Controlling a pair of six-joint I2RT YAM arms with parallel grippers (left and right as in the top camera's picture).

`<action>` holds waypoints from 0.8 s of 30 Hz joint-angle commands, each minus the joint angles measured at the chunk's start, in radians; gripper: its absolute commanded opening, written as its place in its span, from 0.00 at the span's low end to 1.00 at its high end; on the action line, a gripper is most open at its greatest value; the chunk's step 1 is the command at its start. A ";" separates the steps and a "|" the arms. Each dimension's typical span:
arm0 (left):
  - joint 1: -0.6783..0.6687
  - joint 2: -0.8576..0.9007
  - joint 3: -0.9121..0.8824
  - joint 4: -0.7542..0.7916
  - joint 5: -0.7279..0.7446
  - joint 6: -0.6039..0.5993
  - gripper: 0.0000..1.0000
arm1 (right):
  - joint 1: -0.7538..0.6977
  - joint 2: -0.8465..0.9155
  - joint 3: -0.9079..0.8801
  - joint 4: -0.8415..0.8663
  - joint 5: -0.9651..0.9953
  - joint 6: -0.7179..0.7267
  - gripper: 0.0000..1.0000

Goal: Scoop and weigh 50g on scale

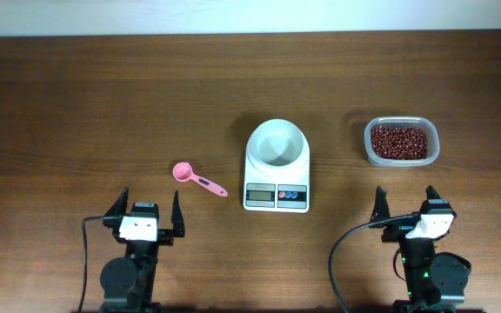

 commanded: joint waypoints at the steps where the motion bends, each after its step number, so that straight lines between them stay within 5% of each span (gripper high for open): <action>1: -0.002 -0.003 -0.005 -0.002 -0.010 -0.016 0.99 | 0.005 -0.007 -0.005 -0.007 0.009 0.011 0.99; 24: -0.002 -0.003 -0.005 0.000 -0.051 0.042 0.99 | 0.005 -0.007 -0.005 -0.007 0.009 0.011 0.99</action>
